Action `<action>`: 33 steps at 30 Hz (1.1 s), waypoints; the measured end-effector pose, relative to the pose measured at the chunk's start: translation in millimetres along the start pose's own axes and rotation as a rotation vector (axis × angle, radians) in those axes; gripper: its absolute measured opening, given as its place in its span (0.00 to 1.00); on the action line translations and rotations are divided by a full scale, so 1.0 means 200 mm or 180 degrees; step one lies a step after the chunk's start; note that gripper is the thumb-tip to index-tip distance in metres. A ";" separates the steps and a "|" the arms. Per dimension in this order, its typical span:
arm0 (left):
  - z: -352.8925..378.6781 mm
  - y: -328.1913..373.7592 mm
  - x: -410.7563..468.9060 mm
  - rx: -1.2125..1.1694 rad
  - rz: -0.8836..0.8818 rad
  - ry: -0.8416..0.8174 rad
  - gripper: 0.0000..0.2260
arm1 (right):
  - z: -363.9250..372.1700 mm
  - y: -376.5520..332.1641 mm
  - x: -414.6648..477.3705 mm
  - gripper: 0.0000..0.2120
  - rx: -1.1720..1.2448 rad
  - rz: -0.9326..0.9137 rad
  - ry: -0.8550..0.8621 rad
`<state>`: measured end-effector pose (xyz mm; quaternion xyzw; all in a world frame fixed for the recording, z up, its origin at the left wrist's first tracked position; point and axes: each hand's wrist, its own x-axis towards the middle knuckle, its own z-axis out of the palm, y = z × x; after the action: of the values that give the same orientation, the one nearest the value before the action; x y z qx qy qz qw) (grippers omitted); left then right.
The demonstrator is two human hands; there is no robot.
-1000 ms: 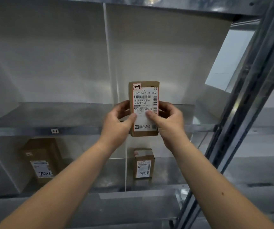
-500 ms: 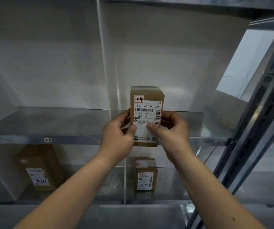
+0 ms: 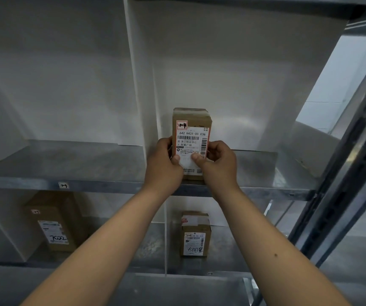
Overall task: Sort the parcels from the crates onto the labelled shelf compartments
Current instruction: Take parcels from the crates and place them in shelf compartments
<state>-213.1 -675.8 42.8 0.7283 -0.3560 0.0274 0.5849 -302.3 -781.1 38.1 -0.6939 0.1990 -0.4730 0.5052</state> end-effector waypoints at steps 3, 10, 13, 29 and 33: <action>0.01 0.01 0.00 -0.0013 0.0074 0.0062 0.19 | 0.02 0.02 0.02 0.13 0.0120 0.0127 -0.0026; 0.03 -0.01 -0.02 -0.0466 0.0063 0.0072 0.20 | -0.02 0.02 0.06 0.19 0.0678 0.0601 -0.0180; 0.04 0.00 -0.03 -0.0540 0.0137 0.0032 0.21 | -0.06 -0.02 0.05 0.30 0.0663 0.0601 -0.0130; -0.08 0.09 -0.50 -0.0250 0.0129 0.0666 0.15 | -0.10 -0.17 -0.30 0.13 0.0755 0.0408 -0.0598; -0.22 0.03 -0.66 0.0188 0.0010 0.0798 0.13 | -0.05 -0.11 -0.41 0.10 0.0508 0.0374 -0.1058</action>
<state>-298.0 -574.6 2.2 0.7354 -0.2803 0.1297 0.6031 -354.8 -716.0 21.9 -0.7074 0.1149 -0.3360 0.6112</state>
